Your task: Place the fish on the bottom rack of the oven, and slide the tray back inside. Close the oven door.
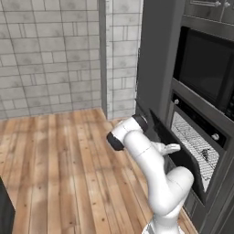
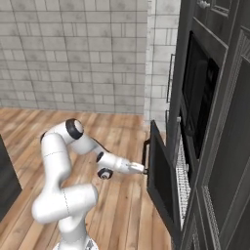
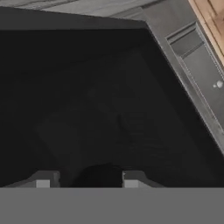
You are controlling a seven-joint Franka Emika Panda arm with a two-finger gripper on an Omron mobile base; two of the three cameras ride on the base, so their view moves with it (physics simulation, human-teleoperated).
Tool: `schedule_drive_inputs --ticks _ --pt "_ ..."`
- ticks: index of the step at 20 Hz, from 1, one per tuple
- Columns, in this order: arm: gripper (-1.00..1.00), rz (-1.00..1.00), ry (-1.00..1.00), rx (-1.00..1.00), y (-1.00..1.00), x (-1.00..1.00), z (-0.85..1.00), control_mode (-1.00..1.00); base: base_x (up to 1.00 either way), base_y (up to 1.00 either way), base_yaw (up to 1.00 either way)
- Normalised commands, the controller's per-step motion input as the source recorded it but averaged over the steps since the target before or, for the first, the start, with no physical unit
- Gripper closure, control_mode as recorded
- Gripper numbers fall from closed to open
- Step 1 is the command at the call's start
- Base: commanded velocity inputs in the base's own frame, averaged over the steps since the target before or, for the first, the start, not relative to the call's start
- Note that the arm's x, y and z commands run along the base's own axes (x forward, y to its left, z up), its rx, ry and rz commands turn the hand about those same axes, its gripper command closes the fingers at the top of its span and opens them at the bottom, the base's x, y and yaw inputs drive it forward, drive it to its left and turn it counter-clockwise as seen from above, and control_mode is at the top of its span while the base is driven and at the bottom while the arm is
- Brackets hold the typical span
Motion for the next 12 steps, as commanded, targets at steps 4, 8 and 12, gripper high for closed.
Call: schedule_drive_inputs --ticks 4,8,12 --pt "-1.00 -0.17 -0.46 -1.00 0.00 0.48 0.00 -1.00 0.00 0.00 0.00" --pt "-1.00 -0.17 -0.42 -1.00 -0.14 0.40 -0.03 -1.00 0.00 0.00 0.00" --pt "-1.00 -0.16 -0.40 -0.99 -0.22 0.37 -0.08 -1.00 0.00 0.00 0.00"
